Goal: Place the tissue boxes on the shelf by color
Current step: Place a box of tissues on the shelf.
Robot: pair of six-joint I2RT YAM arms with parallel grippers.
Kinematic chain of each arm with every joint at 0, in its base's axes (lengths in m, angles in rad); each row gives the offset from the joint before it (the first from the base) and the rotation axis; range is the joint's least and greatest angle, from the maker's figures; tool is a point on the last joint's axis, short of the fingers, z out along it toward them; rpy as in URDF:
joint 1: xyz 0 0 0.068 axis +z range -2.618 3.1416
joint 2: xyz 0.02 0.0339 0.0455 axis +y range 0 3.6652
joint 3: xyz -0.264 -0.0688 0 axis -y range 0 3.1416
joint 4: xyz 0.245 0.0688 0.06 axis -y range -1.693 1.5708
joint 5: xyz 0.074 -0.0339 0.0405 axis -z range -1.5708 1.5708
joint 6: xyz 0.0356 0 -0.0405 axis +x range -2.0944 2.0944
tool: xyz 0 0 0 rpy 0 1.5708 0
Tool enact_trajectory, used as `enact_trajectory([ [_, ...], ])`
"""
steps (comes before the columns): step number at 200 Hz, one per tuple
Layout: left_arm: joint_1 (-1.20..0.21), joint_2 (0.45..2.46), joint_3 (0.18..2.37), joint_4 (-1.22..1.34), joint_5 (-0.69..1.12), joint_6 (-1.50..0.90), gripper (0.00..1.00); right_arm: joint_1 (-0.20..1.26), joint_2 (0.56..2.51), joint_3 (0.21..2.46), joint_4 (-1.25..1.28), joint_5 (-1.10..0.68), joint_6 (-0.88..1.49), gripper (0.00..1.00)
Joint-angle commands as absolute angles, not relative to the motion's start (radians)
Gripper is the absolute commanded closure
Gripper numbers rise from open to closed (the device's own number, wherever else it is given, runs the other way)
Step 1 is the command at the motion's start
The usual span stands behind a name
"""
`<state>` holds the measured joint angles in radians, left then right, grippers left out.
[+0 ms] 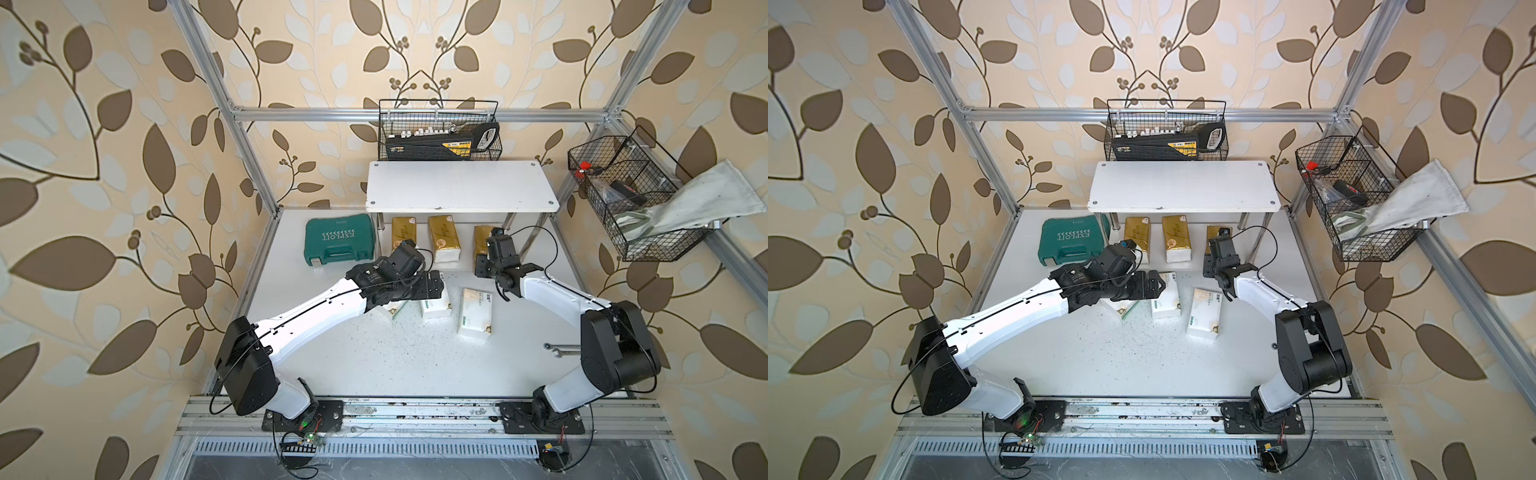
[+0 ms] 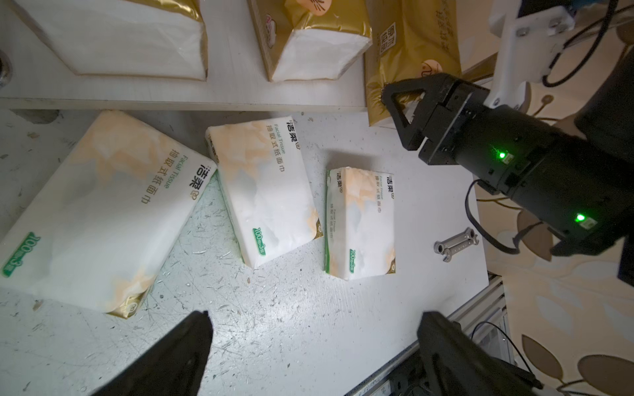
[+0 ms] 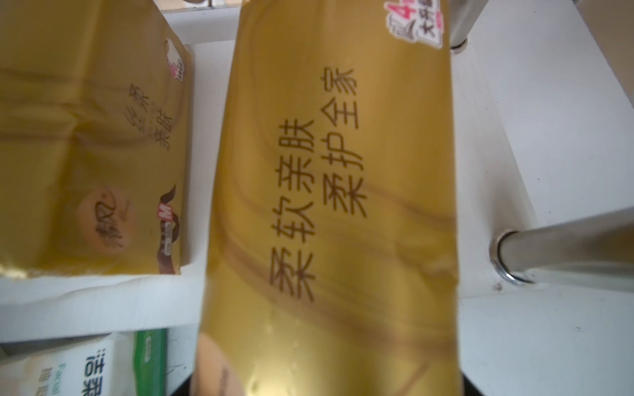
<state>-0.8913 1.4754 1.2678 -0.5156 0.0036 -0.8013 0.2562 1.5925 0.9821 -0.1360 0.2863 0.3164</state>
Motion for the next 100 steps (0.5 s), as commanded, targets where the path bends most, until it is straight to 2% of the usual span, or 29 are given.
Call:
enact_trajectory([
  [1, -0.894, 1.481, 1.295, -0.514, 0.010, -0.780, 0.01, 0.238, 1.635, 1.045, -0.112, 0.270, 0.299, 0.43],
  [100, -0.894, 1.476, 1.287, -0.511, 0.012, -0.787, 0.01, 0.207, 1.778, 1.148, -0.141, 0.236, 0.290, 0.39],
])
